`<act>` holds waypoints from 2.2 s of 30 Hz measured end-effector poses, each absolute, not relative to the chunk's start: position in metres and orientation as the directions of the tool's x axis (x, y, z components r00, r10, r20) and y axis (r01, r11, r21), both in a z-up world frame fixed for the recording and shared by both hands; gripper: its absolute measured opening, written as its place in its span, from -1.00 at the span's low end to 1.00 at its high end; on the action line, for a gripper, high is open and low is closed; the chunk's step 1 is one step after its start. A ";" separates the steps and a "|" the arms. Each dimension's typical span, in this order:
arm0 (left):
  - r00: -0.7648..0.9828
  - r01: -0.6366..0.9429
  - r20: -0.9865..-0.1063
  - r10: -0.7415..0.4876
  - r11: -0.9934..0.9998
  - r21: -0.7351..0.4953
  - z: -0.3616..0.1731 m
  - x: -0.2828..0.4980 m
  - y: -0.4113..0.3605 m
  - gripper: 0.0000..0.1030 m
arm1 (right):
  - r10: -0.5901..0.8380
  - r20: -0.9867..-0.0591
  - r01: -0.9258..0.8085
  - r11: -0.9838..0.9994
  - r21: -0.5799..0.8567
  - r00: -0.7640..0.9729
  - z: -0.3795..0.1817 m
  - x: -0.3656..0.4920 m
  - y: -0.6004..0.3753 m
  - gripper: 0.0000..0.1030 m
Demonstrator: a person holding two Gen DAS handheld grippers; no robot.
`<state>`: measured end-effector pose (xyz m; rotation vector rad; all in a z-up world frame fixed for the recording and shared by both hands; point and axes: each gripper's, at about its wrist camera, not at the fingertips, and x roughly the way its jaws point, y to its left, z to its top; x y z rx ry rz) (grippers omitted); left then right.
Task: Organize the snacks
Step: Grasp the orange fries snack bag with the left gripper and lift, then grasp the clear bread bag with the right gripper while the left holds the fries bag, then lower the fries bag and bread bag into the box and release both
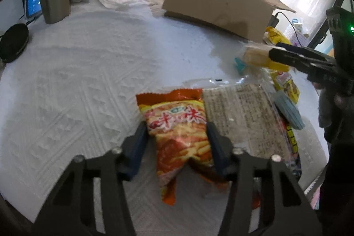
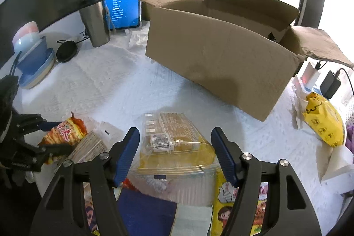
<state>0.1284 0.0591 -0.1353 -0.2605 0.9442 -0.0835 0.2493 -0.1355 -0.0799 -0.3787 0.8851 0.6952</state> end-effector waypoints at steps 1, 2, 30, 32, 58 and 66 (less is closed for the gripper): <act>0.588 -0.038 -0.788 -0.181 0.967 -0.250 -0.135 0.128 0.058 -0.09 | 0.397 -0.805 -0.690 0.724 -0.020 0.440 -0.078 0.248 -0.137 0.37; 0.591 -0.035 -0.786 -0.181 0.968 -0.249 -0.134 0.127 0.057 -0.11 | 0.399 -0.803 -0.688 0.725 -0.019 0.443 -0.075 0.246 -0.141 0.36; 0.672 0.057 -0.714 -0.196 0.975 -0.215 -0.096 0.148 0.034 -0.23 | 0.414 -0.768 -0.678 0.734 -0.035 0.489 -0.042 0.257 -0.154 -0.82; 0.674 0.054 -0.712 -0.195 0.975 -0.216 -0.095 0.149 0.035 -0.23 | 0.399 -0.795 -0.689 0.724 -0.034 0.458 -0.054 0.258 -0.151 -0.04; 0.710 0.108 -0.672 -0.210 0.976 -0.191 -0.075 0.176 0.030 -0.23 | 0.442 -0.799 -0.712 0.702 0.025 0.408 -0.063 0.263 -0.150 0.16; 0.753 0.146 -0.624 -0.210 0.977 -0.154 -0.051 0.209 0.030 -0.23 | 0.469 -0.758 -0.712 0.702 0.009 0.453 -0.035 0.288 -0.139 0.16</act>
